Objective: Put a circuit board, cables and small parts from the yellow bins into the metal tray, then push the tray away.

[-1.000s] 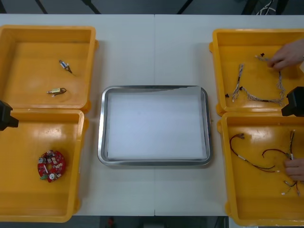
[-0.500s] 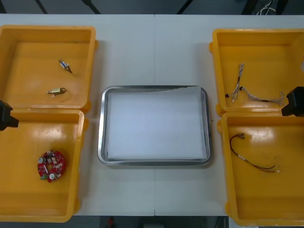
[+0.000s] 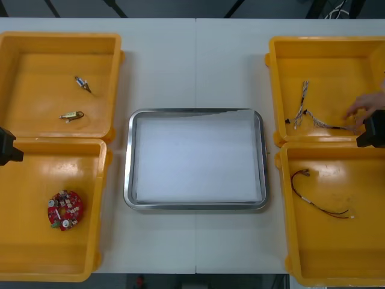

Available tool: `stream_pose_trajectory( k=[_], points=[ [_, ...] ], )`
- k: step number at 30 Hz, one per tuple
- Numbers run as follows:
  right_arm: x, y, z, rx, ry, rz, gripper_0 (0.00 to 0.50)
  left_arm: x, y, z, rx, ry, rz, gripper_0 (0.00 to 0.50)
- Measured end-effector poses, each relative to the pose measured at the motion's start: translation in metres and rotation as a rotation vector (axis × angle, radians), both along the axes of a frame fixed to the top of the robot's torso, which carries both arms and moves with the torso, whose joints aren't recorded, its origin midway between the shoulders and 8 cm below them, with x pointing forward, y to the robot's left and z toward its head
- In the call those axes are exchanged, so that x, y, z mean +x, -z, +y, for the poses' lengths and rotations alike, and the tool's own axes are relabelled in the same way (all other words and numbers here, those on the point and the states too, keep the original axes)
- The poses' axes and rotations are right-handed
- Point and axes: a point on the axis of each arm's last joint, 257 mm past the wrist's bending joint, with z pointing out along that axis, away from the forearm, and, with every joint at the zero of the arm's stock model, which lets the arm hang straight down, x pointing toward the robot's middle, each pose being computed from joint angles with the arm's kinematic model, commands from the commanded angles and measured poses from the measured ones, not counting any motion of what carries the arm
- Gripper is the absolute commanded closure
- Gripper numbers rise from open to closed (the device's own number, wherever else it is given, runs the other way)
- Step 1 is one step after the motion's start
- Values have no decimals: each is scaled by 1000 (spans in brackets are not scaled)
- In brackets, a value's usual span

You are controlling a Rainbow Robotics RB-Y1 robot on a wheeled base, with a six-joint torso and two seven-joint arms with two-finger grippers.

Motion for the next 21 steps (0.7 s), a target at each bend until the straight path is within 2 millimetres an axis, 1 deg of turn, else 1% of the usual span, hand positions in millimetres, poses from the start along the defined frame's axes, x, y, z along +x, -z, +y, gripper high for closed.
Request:
stream_pose_trajectory(
  k=[21],
  points=[
    [0, 0, 0, 0, 0, 0, 0, 0, 0, 0, 0, 0, 0, 0]
  ],
)
